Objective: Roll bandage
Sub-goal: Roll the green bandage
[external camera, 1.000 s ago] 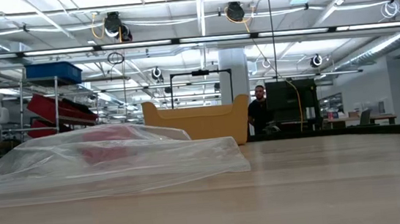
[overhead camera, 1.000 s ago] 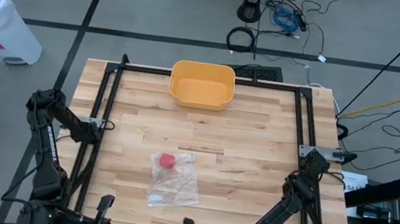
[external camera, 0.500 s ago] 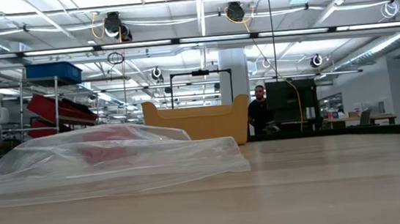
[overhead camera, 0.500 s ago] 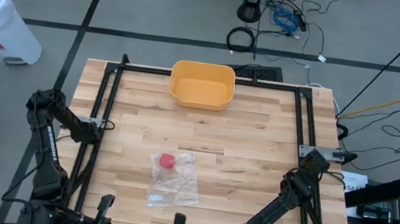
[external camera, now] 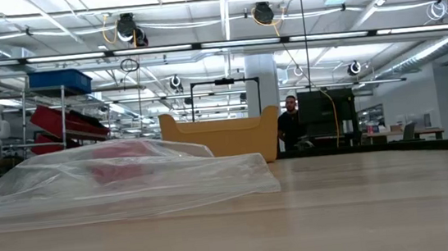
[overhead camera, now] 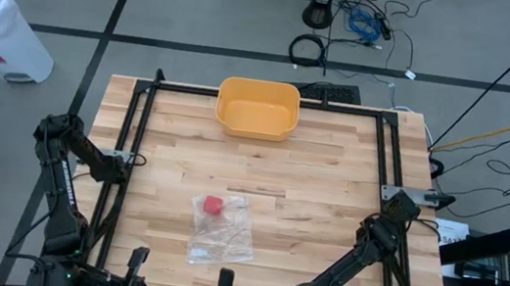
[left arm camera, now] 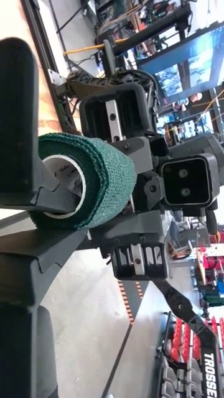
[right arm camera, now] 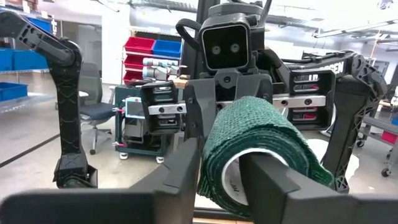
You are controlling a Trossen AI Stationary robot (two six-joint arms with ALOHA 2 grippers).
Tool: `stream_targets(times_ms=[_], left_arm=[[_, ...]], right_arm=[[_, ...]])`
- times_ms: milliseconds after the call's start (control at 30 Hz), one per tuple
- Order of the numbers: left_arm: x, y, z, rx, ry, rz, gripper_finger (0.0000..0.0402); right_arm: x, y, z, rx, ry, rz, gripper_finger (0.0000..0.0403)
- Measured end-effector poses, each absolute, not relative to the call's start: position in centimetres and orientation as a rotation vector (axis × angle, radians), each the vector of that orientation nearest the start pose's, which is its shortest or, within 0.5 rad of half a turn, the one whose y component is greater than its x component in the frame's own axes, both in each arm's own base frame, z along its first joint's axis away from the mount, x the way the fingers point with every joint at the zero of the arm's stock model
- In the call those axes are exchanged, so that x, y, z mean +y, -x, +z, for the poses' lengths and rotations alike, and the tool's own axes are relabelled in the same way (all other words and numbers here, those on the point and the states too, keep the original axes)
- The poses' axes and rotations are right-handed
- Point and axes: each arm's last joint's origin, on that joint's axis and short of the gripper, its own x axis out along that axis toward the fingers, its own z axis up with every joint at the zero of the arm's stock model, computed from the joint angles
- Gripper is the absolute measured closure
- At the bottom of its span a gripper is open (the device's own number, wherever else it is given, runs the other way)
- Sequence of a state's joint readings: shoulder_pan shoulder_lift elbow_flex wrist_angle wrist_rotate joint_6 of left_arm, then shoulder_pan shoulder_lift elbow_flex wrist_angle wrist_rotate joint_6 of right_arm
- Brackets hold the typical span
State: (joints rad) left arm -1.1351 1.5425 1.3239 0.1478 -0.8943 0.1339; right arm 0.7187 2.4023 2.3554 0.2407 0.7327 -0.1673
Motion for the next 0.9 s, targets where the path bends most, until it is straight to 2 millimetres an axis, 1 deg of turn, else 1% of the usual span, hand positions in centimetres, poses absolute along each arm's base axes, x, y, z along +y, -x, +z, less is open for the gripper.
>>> stream_targets(times_ms=[200, 333, 433, 600, 700, 800, 900], left_arm=[[-30.8, -16.8, 36.7, 0.024, -0.170, -0.243, 0.0363], [-30.9, -16.7, 36.7, 0.023, -0.169, -0.248, 0.0360], [-31.0, -16.5, 36.7, 0.024, -0.161, -0.254, 0.0341], [-31.2, -16.1, 36.7, 0.024, -0.140, -0.266, 0.0288], [-31.4, -15.7, 36.7, 0.023, -0.139, -0.278, 0.0264], [-31.7, -15.0, 36.7, 0.022, -0.139, -0.295, 0.0250], [-32.1, -14.1, 36.7, 0.021, -0.144, -0.306, 0.0247]], right_arm=[[34.6, -42.8, 34.7, -0.144, 0.047, -0.028, 0.0366], [34.6, -42.8, 34.7, -0.144, 0.063, -0.029, 0.0391], [34.6, -42.8, 34.7, -0.144, 0.065, -0.031, 0.0389], [34.5, -42.8, 34.7, -0.143, 0.065, -0.037, 0.0381], [34.7, -42.7, 34.7, -0.143, 0.069, -0.034, 0.0381], [35.1, -42.4, 34.7, -0.140, 0.084, -0.028, 0.0381], [35.6, -41.6, 34.9, -0.130, 0.100, -0.068, 0.0381]])
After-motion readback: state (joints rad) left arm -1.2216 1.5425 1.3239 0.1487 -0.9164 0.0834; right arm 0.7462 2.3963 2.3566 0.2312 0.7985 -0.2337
